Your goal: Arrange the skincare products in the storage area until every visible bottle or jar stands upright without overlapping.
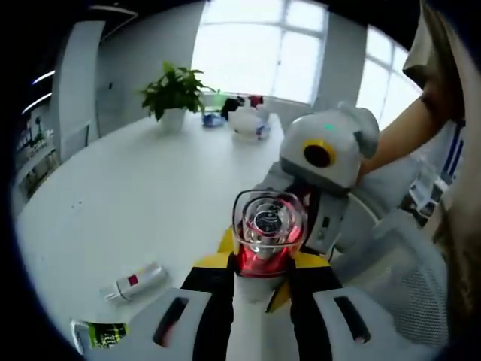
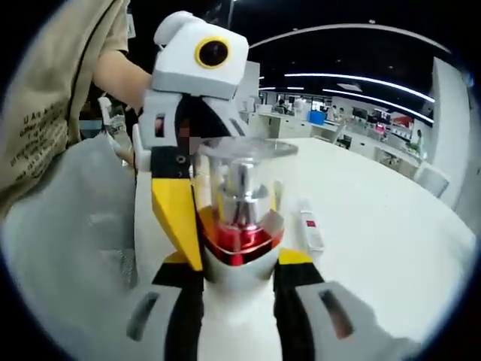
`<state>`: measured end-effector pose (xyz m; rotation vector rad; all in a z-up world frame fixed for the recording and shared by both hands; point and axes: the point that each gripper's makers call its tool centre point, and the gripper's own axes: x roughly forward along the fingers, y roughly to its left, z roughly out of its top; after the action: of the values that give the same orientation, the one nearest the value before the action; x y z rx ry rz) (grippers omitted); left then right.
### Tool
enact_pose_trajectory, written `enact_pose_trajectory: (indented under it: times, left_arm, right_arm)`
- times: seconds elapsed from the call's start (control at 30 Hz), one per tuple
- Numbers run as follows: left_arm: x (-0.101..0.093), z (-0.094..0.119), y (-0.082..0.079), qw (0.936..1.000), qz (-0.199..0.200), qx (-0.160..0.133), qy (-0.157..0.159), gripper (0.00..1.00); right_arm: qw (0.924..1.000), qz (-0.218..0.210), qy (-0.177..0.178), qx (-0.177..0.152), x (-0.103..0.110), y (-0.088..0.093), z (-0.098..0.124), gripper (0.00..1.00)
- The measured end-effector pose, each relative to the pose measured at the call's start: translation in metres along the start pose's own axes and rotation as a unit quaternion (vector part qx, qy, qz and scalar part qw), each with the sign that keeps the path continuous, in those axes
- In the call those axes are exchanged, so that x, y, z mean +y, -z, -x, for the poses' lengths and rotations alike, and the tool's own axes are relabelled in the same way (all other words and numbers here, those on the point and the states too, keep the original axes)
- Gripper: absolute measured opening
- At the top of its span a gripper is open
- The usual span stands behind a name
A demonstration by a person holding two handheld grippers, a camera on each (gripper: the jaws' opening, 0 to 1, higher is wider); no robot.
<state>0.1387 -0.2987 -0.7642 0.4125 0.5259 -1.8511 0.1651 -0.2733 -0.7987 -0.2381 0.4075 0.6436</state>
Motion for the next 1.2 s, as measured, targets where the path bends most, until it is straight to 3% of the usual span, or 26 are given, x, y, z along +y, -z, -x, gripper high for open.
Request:
enact_pose_trajectory:
  times: [0.43, 1.2]
  left_arm:
    - [0.013, -0.011, -0.005, 0.9998, -0.017, -0.006, 0.006, 0.24]
    - [0.073, -0.024, -0.030, 0.9991, -0.036, -0.019, 0.007, 0.24]
  right_arm:
    - [0.9989, -0.015, 0.042, -0.011, -0.019, 0.004, 0.000, 0.35]
    - [0.9989, -0.016, 0.042, -0.013, -0.087, 0.002, -0.017, 0.35]
